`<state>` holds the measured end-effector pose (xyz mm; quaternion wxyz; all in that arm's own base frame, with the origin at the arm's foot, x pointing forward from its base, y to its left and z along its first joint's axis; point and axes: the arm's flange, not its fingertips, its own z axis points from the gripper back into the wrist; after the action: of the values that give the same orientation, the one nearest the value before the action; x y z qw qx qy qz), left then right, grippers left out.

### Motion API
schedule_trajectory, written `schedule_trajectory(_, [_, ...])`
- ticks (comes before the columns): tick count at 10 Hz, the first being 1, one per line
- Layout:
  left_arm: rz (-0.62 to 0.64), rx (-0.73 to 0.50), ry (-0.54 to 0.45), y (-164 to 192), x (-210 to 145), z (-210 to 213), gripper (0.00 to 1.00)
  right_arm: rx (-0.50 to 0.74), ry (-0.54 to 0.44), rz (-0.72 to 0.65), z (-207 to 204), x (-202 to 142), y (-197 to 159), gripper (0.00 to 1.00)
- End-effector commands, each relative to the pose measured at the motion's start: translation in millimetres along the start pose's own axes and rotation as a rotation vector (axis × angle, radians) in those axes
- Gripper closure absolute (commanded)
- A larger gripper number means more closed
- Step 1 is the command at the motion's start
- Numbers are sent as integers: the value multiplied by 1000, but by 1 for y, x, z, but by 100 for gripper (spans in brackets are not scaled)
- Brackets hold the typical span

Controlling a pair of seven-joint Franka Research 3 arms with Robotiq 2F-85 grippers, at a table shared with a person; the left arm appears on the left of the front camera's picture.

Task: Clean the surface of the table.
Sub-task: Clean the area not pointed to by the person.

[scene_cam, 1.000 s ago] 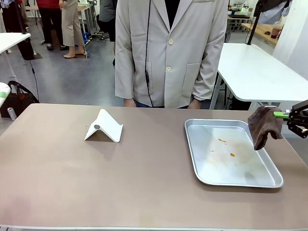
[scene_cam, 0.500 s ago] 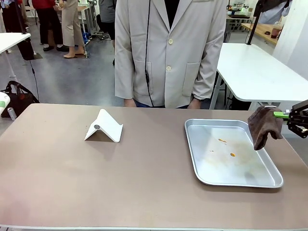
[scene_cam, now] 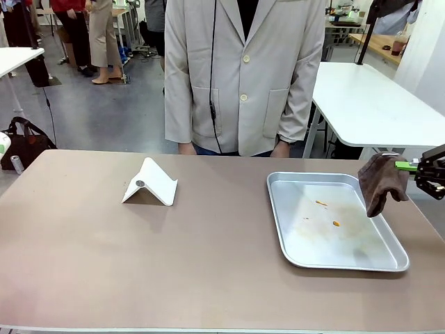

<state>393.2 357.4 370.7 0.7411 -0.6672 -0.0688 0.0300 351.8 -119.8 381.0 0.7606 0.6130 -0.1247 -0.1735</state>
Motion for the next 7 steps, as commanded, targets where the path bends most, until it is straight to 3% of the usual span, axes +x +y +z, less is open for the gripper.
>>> schedule_trajectory(1, [-2, -18, -4, -3, 1, -1, 78, 5, 6, 0, 2, -2, 4, 100])
schedule_trajectory(7, [-2, -18, -4, -3, 1, -1, 78, 5, 6, 0, 2, -2, 4, 100])
